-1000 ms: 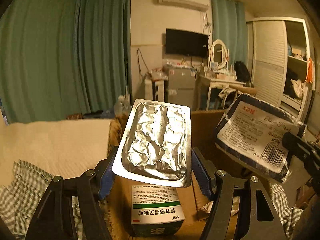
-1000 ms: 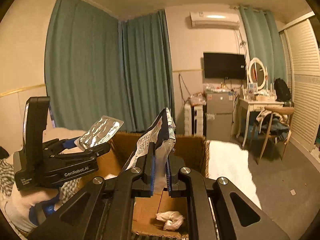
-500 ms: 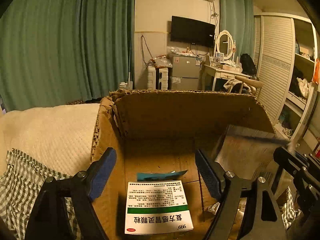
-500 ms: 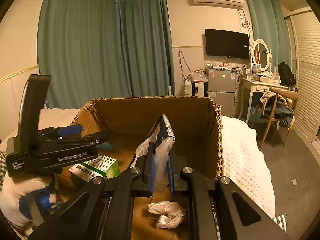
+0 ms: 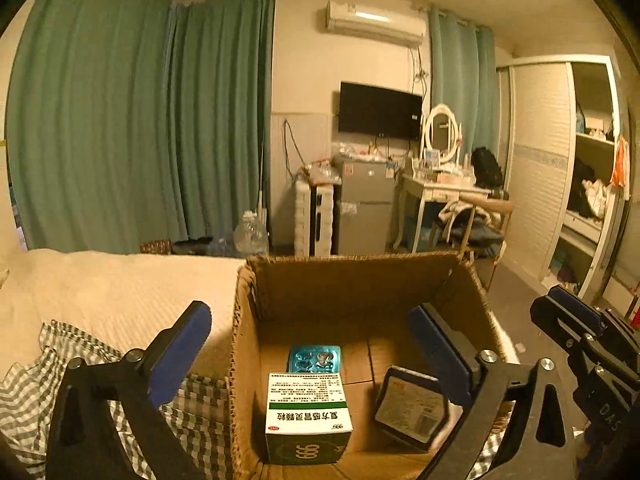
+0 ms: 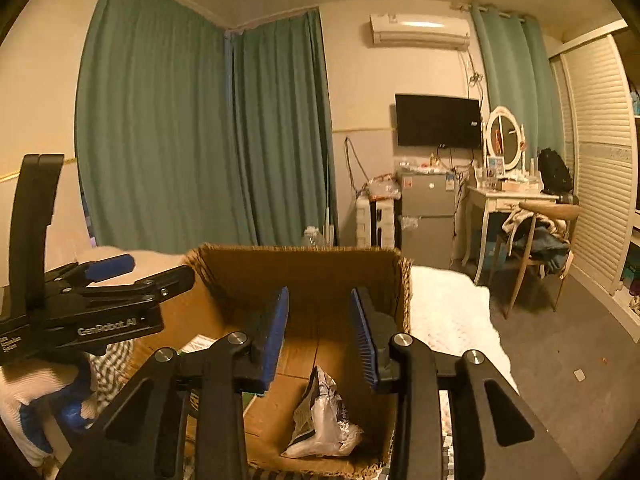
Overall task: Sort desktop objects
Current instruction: 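Open both tools to release the blister pack and packet into the box, then move both tools back to the bed and grasp the white duck toy with the left tool, then grasp the green snack bag with the right tool while the left lifts the duck toy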
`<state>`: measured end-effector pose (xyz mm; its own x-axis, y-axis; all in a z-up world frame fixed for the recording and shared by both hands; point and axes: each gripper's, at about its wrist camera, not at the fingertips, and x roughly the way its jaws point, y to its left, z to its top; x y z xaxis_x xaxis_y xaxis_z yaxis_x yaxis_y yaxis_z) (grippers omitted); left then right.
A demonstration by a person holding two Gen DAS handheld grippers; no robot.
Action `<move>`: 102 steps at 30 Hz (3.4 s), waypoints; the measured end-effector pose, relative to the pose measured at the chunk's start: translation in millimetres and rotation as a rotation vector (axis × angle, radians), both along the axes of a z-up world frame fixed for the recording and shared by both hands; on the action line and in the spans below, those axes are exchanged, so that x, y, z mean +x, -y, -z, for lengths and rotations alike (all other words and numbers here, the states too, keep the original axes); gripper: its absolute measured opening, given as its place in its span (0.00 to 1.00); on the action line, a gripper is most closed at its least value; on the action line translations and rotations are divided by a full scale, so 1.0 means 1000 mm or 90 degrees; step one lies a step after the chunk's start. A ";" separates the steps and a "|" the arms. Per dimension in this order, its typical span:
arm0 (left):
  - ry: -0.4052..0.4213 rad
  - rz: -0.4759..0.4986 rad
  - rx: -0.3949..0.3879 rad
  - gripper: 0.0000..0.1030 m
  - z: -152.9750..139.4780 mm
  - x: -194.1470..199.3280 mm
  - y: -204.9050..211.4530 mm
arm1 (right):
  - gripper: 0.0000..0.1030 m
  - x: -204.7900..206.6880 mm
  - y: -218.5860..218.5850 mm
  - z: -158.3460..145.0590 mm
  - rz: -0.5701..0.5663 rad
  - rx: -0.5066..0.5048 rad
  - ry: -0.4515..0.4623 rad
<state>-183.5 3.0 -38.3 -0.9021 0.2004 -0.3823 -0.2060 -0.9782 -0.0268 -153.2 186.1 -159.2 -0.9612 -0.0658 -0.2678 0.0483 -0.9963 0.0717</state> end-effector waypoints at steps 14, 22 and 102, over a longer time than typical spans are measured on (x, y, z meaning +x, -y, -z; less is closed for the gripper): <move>-0.012 -0.014 0.012 1.00 -0.031 0.059 0.009 | 0.44 0.084 0.009 -0.047 0.022 0.012 -0.081; 0.004 -0.024 0.007 1.00 -0.025 0.090 0.010 | 0.49 0.123 -0.006 -0.059 0.034 -0.028 -0.098; 0.407 0.151 -0.168 0.38 0.197 0.159 0.002 | 0.43 0.113 0.012 0.180 -0.032 -0.055 0.459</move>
